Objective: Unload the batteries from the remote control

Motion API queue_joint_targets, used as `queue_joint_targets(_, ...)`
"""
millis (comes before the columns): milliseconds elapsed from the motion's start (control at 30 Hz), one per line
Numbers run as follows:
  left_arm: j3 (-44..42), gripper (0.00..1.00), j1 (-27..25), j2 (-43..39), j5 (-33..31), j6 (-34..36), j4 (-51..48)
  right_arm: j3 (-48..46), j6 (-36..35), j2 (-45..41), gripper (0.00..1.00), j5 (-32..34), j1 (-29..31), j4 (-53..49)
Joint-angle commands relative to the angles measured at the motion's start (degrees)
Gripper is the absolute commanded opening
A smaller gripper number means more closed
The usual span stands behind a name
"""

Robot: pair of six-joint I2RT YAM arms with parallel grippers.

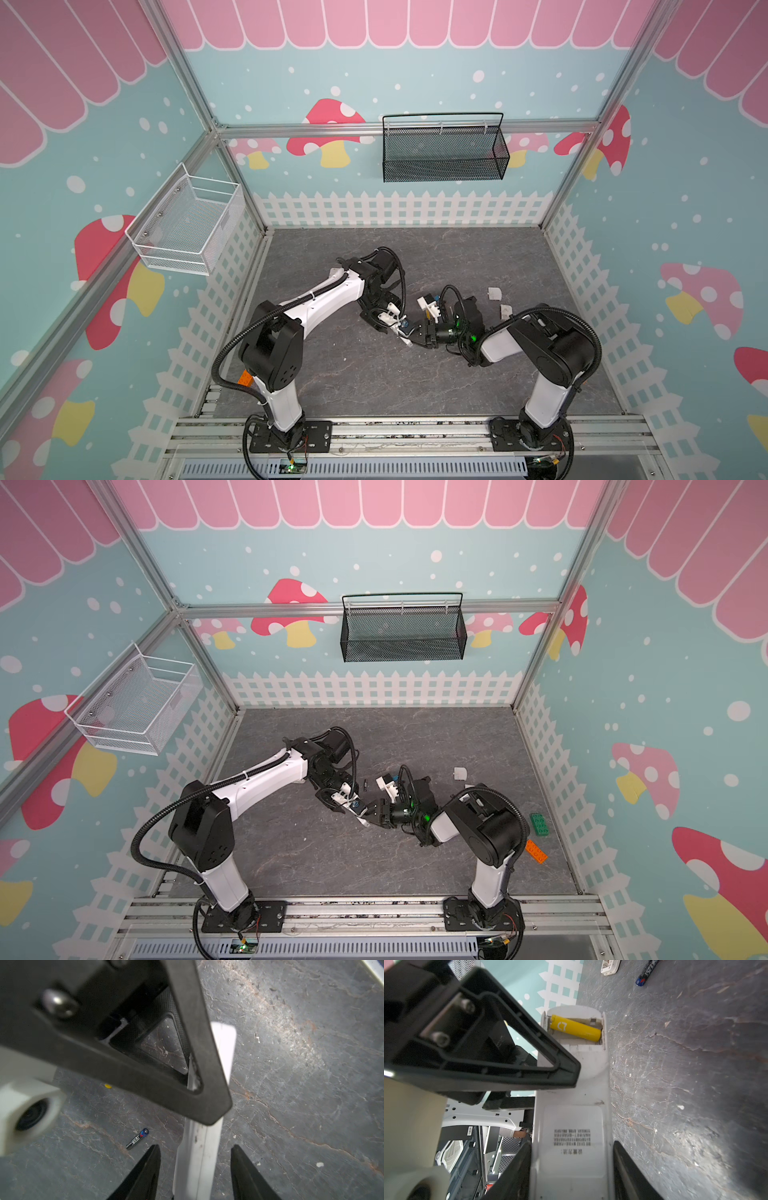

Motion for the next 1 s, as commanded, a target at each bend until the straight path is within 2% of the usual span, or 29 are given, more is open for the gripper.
queue_joint_targets(0, -1.31, 0.55, -0.76, 0.45, -0.23, 3.26, 0.66, 0.65, 0.13, 0.45, 0.29, -0.66, -0.39, 3.47)
queue_joint_targets(67, -1.56, 0.46, -1.03, 0.66, -0.76, 2.71, 0.92, 0.67, -0.23, 0.66, 0.29, -0.83, -0.41, 3.41)
queue_joint_targets(233, -2.39, 0.35, -1.27, 0.82, -0.57, 2.49, 1.06, 0.86, -0.63, 1.94, 0.31, -1.15, -0.63, 3.46)
queue_joint_targets(333, -3.34, 0.25, -1.56, 0.12, -0.69, 1.3, 1.04, 0.01, -2.06, 1.37, 0.38, -1.03, -0.74, 3.4)
queue_joint_targets(500, -4.87, 0.22, -1.62, -0.43, -0.79, -0.49, 0.82, -3.96, -3.03, -1.05, 0.57, 0.25, -2.04, 3.41)
queue_joint_targets(600, -4.78, 0.2, -1.62, -0.41, -0.83, -1.5, -0.72, -6.1, -6.48, -4.78, 0.63, 0.61, -2.71, 1.89)
queue_joint_targets(800, -0.99, 0.17, -2.5, 1.75, 0.39, -6.12, -10.21, -10.25, -11.52, -13.98, 0.67, 2.48, -4.71, -5.4)
queue_joint_targets(967, 3.46, 0.08, -2.51, 7.37, 2.21, -11.87, -16.85, -11.84, -18.24, -23.48, 0.67, 5.8, -7.66, -19.79)
